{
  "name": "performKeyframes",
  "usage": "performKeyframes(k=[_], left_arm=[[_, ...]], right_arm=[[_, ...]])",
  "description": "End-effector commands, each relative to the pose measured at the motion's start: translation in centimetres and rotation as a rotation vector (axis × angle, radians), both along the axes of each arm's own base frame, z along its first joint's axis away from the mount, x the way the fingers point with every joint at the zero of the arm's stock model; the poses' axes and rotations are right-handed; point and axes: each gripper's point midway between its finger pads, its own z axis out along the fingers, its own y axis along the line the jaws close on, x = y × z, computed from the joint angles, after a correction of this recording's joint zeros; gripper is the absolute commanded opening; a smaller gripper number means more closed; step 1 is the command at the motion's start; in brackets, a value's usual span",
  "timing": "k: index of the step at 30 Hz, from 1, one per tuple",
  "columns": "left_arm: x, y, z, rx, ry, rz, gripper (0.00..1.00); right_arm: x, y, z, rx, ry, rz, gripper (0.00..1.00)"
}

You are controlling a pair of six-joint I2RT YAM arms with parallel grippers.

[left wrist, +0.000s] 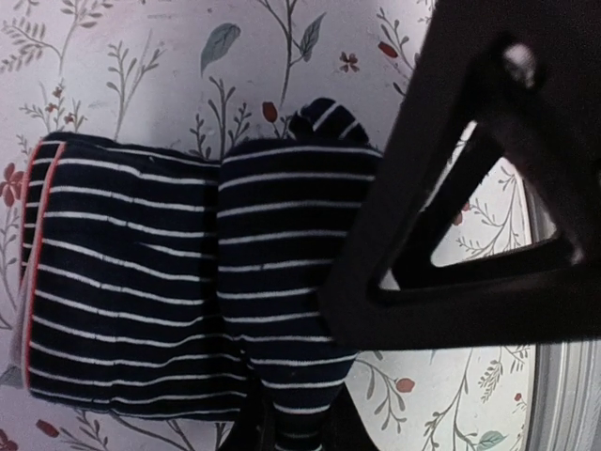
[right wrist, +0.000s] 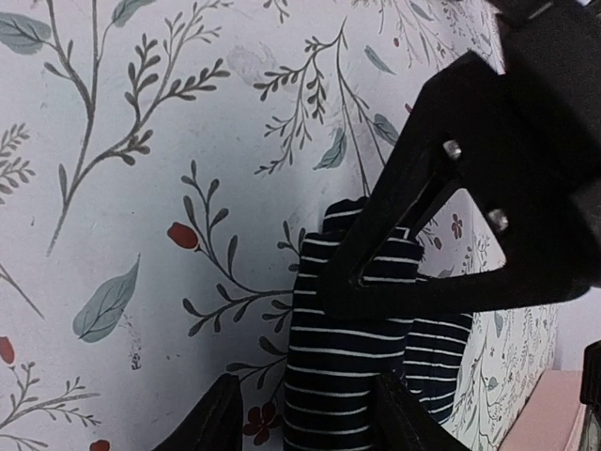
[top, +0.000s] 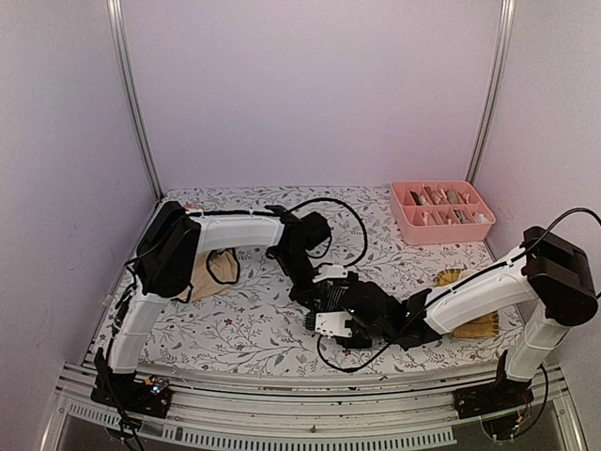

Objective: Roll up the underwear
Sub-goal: Roll the underwear at the center of the board.

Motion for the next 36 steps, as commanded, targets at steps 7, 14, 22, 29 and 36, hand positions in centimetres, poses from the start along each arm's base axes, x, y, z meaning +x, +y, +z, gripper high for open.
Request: performKeyframes(k=[7, 14, 22, 29, 36], left_arm=[[0.2, 2.1, -3.3, 0.107, 0.039, 0.013, 0.00], [0.2, 2.3, -3.3, 0.104, 0.032, 0.012, 0.05], [0.4, 2.4, -3.4, 0.103, 0.029, 0.014, 0.06], [0.6, 2.6, -3.3, 0.100, 0.026, 0.017, 0.06], [2.3, 2.7, -1.6, 0.056, -0.038, 0.053, 0.51]], right_arm=[[1.1, -1.5, -3.8, -0.175, 0.013, -0.061, 0.36], [1.7, -2.4, -4.2, -0.148, 0.101, -0.119, 0.30], [1.9, -3.4, -5.7, -0.206, 0.113, -0.142, 0.40], [1.5, -3.6, -5.9, -0.218, 0.132, -0.132, 0.31], [0.7, -3.6, -6.6, -0.213, 0.230, -0.140, 0.20]])
